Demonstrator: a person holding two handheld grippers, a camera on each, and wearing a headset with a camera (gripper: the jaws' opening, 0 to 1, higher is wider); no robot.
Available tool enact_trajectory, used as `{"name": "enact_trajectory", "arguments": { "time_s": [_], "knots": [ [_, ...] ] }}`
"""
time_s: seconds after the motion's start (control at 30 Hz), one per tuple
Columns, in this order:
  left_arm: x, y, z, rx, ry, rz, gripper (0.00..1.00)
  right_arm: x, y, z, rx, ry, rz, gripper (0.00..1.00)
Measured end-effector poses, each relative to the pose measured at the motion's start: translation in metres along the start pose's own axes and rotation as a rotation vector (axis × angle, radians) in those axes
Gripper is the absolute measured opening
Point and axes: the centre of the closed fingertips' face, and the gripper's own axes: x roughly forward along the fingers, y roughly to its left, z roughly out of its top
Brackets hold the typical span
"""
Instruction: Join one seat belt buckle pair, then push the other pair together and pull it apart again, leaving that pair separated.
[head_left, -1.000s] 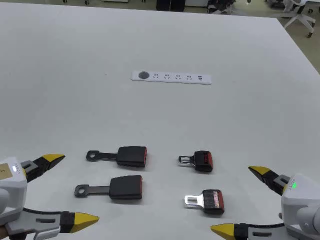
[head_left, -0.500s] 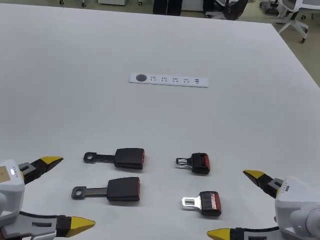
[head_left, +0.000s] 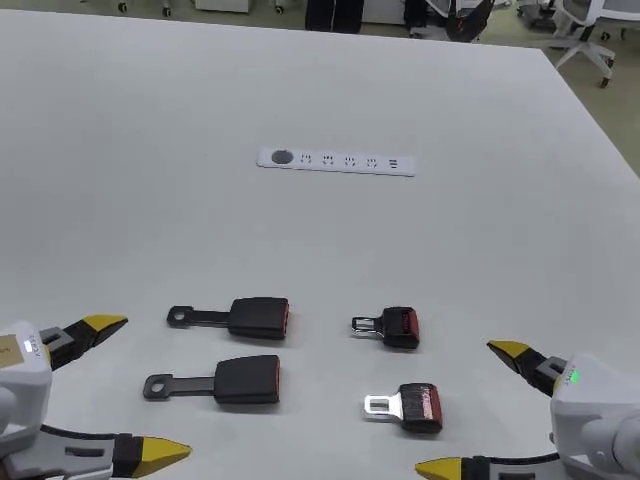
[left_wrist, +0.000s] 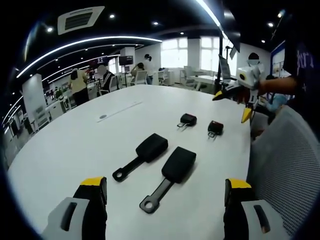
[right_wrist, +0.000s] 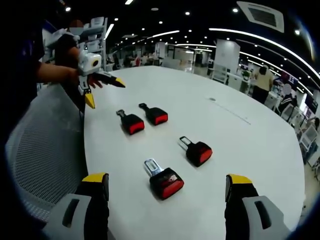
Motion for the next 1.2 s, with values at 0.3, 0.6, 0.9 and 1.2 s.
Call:
{"name": "enact_trajectory", "arguments": {
  "time_s": [0.3,0.6,0.9,1.2],
  "knots": [
    [0.0006,-0.0012,-0.0021,0.000,0.007,-0.007,1.00,0.0005,0.0023,-0.0032,-0.003,0.012,0.013,0.98],
    [0.0007,-0.0003,-0.0015,0.001,0.007,-0.009,1.00,-0.0010,0.0001,-0.0038,-0.006,0.013,0.011,0.98],
    [-0.0004,-0.0003,0.0013,-0.007,-0.010,-0.006,0.99,-0.0009,-0.0007,-0.0013,-0.004,0.004,0.011,0.98],
    [-0.0023,0.0019,-0.0015,-0.012,-0.018,-0.010,0.98,-0.0003,-0.0022,0.0013,-0.002,-0.010,0.009,0.98]
  ]
}}
